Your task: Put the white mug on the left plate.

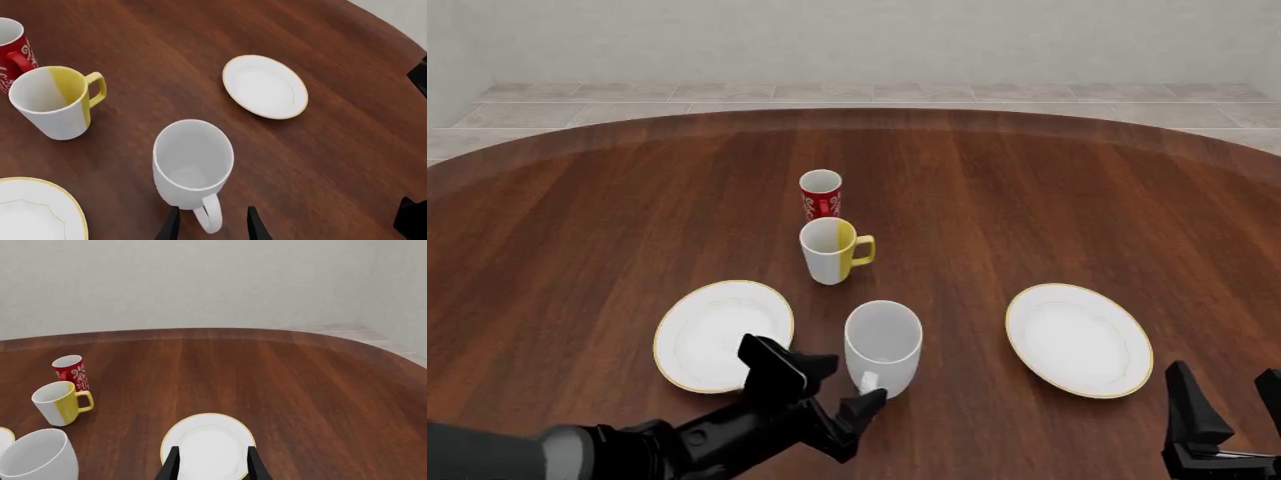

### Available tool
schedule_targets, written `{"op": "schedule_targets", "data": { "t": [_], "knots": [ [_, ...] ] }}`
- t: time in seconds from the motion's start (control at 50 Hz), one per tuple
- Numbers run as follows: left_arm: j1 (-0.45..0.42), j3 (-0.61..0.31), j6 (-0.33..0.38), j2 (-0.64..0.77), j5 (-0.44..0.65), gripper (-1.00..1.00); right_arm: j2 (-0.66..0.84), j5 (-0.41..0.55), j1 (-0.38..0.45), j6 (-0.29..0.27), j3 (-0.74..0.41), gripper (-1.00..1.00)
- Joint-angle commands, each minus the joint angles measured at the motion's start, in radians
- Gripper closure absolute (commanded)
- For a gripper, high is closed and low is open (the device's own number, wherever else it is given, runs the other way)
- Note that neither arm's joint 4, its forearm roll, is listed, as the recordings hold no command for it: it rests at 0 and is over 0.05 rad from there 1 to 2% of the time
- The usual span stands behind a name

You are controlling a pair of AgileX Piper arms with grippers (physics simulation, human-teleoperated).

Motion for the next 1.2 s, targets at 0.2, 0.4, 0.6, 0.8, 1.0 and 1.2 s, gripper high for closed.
{"op": "schedule_targets", "data": {
  "t": [0.2, 0.4, 0.6, 0.8, 1.0, 1.2],
  "knots": [
    [0.003, -0.007, 0.002, 0.038, -0.026, -1.00, -0.002, 0.002, 0.000, 0.001, 0.001, -1.00],
    [0.003, -0.015, 0.002, 0.064, -0.039, -1.00, 0.007, -0.004, 0.000, 0.001, 0.001, -1.00],
    [0.003, -0.022, 0.000, 0.083, -0.048, -1.00, 0.008, -0.004, 0.001, 0.002, 0.001, -1.00],
    [0.001, -0.029, -0.004, 0.107, -0.059, -1.00, 0.001, 0.001, 0.000, 0.003, 0.001, -1.00],
    [-0.003, -0.037, -0.005, 0.123, -0.062, -1.00, -0.001, 0.003, 0.002, 0.004, 0.003, -1.00],
    [-0.010, -0.043, -0.016, 0.147, -0.075, -1.00, 0.006, -0.003, 0.004, 0.006, 0.003, -1.00]
  ]
}}
